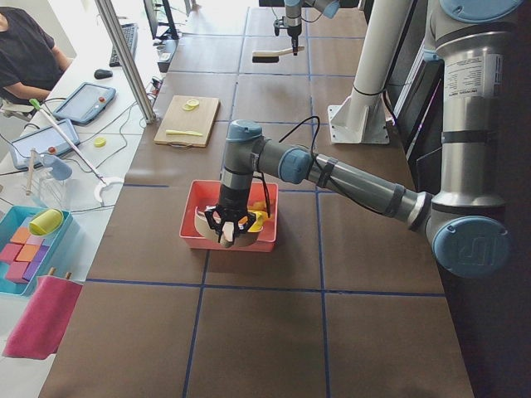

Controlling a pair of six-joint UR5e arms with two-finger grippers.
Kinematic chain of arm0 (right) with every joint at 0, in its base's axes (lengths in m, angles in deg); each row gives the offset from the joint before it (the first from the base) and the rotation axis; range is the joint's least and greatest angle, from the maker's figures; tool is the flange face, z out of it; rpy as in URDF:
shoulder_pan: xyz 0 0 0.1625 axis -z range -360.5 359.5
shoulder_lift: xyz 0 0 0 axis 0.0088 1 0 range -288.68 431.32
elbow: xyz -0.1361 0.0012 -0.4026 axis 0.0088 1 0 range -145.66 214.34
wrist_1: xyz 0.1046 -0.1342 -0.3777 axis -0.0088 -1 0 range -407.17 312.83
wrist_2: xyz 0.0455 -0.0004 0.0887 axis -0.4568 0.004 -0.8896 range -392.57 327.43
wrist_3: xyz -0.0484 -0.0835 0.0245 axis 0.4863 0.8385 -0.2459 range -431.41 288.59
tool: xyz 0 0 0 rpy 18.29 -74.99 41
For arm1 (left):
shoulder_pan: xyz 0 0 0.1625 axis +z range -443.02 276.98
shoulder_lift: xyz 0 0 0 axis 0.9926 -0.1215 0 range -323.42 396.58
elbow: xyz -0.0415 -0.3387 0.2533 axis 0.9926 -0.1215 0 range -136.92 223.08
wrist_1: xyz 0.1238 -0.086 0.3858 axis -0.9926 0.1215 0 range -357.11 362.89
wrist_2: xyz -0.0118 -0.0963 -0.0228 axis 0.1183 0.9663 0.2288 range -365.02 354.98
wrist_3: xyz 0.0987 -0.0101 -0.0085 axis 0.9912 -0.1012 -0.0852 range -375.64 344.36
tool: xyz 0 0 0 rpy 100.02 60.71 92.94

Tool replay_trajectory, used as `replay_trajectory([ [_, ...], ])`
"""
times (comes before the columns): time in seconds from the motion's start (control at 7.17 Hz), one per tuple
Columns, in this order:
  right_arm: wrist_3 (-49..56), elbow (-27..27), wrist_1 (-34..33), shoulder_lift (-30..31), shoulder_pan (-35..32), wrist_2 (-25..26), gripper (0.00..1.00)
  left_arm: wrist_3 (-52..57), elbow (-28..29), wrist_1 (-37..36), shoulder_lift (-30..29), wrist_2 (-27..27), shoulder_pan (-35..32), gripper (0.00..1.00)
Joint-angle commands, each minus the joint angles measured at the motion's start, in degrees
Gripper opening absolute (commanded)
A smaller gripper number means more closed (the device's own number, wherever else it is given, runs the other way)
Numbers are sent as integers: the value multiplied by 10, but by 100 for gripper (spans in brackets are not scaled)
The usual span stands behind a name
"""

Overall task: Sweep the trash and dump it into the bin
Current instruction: 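Tilt the dustpan with the left gripper to dump the items into the bin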

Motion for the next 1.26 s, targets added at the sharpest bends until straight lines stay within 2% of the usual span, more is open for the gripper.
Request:
replay_trajectory([
  [0.0, 0, 1, 42, 25, -1, 0, 0, 60, 1, -14, -16, -39, 12, 0],
  [0.28, 1, 0, 50, 32, -8, 0, 0, 54, 1, -35, -54, -18, 11, 0],
  [0.7, 0, 1, 50, 31, -10, 1, 0, -84, -3, -85, -150, 175, 19, 0],
  [0.84, 0, 1, 50, 30, -11, 1, 0, -107, -8, -83, -166, 190, 57, 0],
  [1.12, -1, 7, 50, 25, -10, 1, 0, -264, -9, -79, -213, 187, 189, 0],
])
